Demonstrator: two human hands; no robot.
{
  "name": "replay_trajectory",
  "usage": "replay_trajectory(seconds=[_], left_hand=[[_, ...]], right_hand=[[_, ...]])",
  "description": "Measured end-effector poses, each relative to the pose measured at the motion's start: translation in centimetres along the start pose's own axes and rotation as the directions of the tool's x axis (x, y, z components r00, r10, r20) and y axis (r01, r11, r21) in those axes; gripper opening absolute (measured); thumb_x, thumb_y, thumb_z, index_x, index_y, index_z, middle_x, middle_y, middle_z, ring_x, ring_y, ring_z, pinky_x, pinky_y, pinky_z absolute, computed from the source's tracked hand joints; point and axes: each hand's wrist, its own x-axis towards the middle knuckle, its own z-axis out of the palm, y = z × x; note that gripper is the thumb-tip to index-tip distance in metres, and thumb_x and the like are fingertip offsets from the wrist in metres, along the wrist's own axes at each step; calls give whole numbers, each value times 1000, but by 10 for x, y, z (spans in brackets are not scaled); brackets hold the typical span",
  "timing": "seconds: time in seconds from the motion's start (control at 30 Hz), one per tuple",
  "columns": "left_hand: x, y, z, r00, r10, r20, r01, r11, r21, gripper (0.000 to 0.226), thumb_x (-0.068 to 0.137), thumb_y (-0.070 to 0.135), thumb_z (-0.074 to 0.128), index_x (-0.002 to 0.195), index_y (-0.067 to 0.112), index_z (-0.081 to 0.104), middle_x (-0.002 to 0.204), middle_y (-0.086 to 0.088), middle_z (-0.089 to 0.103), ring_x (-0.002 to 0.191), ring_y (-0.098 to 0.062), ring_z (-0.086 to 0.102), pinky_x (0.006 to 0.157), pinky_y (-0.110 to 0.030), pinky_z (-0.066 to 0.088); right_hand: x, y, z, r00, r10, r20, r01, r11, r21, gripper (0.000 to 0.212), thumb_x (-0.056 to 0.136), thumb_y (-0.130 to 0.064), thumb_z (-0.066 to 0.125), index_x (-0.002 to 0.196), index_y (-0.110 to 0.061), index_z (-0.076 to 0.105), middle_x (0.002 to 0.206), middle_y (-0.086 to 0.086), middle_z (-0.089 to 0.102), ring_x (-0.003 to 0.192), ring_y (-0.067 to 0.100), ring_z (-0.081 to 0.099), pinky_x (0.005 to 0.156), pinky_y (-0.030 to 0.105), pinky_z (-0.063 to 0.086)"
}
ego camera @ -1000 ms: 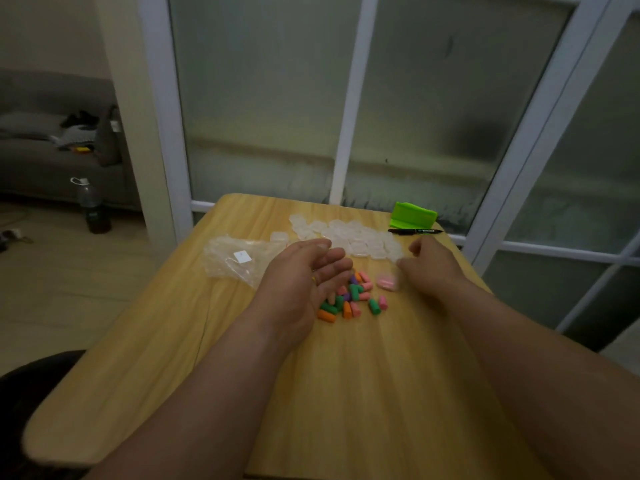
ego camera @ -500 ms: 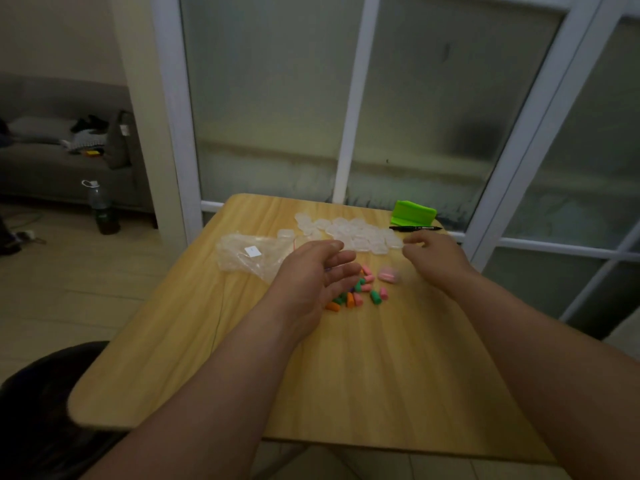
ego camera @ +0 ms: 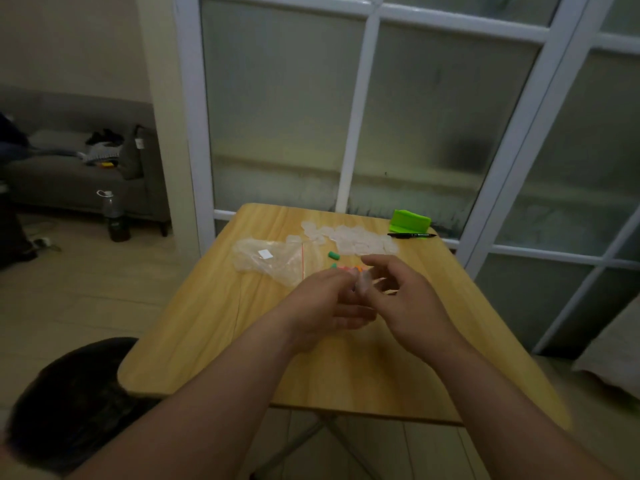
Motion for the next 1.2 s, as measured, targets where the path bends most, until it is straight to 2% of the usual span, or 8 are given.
replay_trajectory(seconds=[0.1, 0.3, 0.4, 0.5, 0.57, 0.77, 0.97, 1.2], left_hand=[[2, 3, -6, 999, 31, 16, -31, 999, 14, 33, 109, 26, 54, 132, 4, 62, 112, -18, 73, 86, -21, 74, 79, -34, 61], [8, 6, -13, 996, 68, 53, -70, 997, 24, 29, 108, 15, 55, 129, -1, 64, 120, -21, 74, 104, -27, 75, 99, -44, 59], [10, 1, -13, 995, 102, 6, -102, 994, 31, 28, 105, 17, 61, 128, 1, 66, 121, -24, 73, 108, -32, 75, 94, -41, 61], [9, -4, -13, 990, 136, -45, -132, 987, 87, 26, 101, 17, 68, 124, 4, 68, 117, -30, 72, 103, -38, 76, 82, -34, 64], [7, -4, -13, 989, 142, -44, -137, 985, 108, 26, 101, 15, 69, 124, 6, 69, 116, -30, 72, 102, -39, 75, 79, -32, 64], [3, -5, -14, 993, 115, -1, -114, 988, 99, 27, 99, 10, 69, 125, 7, 69, 118, -29, 72, 105, -33, 75, 82, -31, 63], [2, -3, -16, 993, 119, -3, -119, 989, 89, 29, 97, 3, 69, 126, 9, 71, 121, -30, 70, 106, -38, 74, 88, -35, 63], [4, -4, -13, 994, 109, -6, -108, 990, 96, 27, 96, 2, 71, 123, 6, 72, 118, -32, 70, 103, -37, 75, 89, -39, 63]], right_hand=[[-3, 5, 8, 1000, -14, 4, 14, 1000, -9, 34, 97, -21, 75, 126, -35, 67, 113, -19, 70, 100, 4, 66, 82, 27, 58], [5, 13, 16, 999, 16, -47, -14, 999, 40, 25, 98, -28, 76, 122, -30, 69, 113, -18, 71, 103, 1, 68, 84, 25, 59], [6, 15, 19, 995, 72, -65, -63, 988, 138, 21, 100, -23, 73, 120, -27, 70, 112, -13, 74, 102, 2, 70, 85, 24, 59], [9, 20, 22, 961, 276, -21, -255, 914, 316, 13, 99, -22, 71, 112, -24, 74, 105, -1, 79, 102, 15, 76, 89, 39, 62], [10, 21, 20, 936, 349, 35, -335, 860, 384, 11, 99, -25, 70, 106, -18, 75, 101, 6, 81, 100, 25, 78, 87, 43, 60], [9, 17, 13, 932, 353, 80, -357, 861, 364, 17, 98, -26, 72, 105, -12, 77, 97, 6, 82, 97, 23, 78, 80, 34, 57], [8, 17, 12, 929, 356, 100, -367, 856, 365, 16, 95, -30, 77, 105, -17, 76, 103, 3, 81, 102, 20, 77, 79, 34, 54], [7, 16, 9, 941, 334, 57, -333, 880, 338, 15, 94, -23, 76, 102, -10, 74, 97, 6, 81, 98, 24, 78, 84, 39, 58]])
